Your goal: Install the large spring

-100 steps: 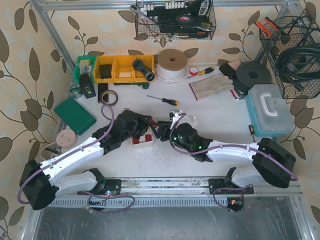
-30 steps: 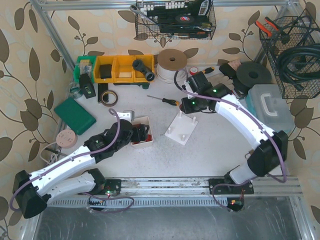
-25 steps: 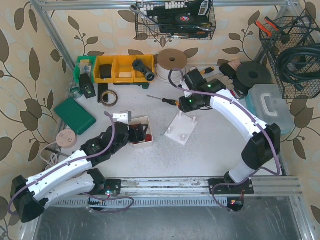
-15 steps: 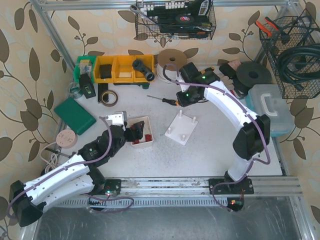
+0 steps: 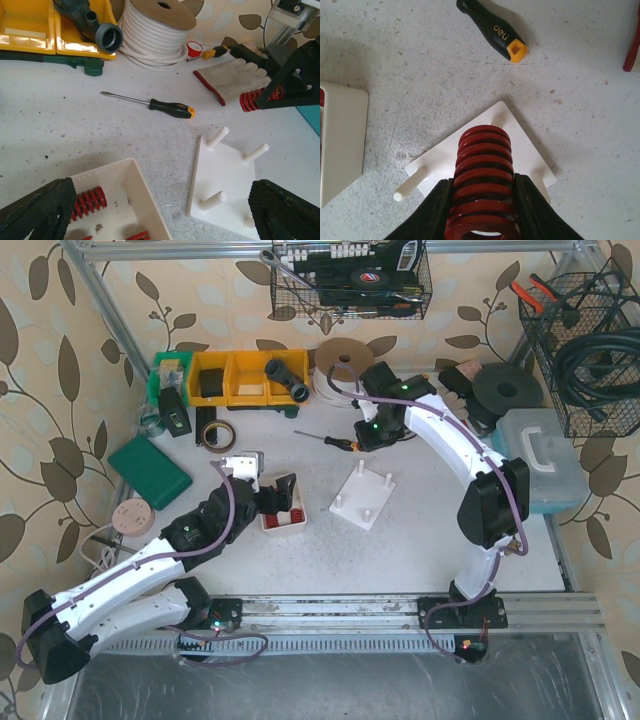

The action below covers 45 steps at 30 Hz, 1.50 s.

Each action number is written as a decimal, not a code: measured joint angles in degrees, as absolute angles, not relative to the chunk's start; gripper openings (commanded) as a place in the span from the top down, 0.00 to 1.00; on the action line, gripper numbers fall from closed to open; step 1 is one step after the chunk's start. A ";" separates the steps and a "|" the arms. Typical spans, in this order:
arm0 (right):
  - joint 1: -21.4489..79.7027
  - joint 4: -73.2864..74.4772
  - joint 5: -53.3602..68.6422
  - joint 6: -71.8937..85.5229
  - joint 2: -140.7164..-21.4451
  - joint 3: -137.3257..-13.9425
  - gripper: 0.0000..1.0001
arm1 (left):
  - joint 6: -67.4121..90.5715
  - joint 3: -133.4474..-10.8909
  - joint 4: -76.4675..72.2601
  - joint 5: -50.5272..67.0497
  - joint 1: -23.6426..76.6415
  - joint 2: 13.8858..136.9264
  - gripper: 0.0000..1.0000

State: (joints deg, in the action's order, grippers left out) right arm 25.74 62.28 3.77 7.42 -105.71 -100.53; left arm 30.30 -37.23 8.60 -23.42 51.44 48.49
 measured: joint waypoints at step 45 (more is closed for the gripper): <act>24.18 68.07 4.32 5.19 -113.08 -106.83 1.00 | 28.45 -36.27 3.66 -20.40 51.37 50.13 0.02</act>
